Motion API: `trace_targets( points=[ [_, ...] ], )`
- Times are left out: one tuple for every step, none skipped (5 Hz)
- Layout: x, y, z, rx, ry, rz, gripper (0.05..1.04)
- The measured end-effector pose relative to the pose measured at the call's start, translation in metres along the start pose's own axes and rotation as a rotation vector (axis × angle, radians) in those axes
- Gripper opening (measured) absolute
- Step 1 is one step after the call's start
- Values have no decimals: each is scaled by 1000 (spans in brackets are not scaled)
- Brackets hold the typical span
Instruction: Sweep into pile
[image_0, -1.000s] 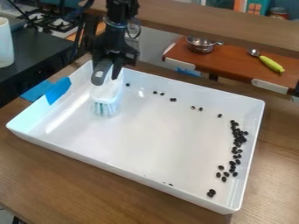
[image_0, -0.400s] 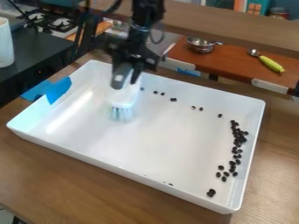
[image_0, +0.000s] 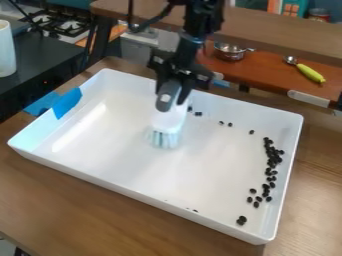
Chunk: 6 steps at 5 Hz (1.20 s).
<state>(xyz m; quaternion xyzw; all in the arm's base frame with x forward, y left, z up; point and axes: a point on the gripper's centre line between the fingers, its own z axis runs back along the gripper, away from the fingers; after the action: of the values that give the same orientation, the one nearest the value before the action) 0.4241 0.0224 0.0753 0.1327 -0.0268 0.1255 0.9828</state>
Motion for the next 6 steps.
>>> trace_targets(
  points=[
    [1, -23, 6, 8, -14, -6, 488],
    [-2, -37, 10, 6, -20, -4, 488],
    [-8, -57, 16, -10, -26, -32, 488],
    [-14, -70, 21, -22, -25, -61, 488],
    [-13, -76, 20, -27, -56, -83, 488],
    [-14, -82, 19, -41, -101, -143, 488]
  ],
)
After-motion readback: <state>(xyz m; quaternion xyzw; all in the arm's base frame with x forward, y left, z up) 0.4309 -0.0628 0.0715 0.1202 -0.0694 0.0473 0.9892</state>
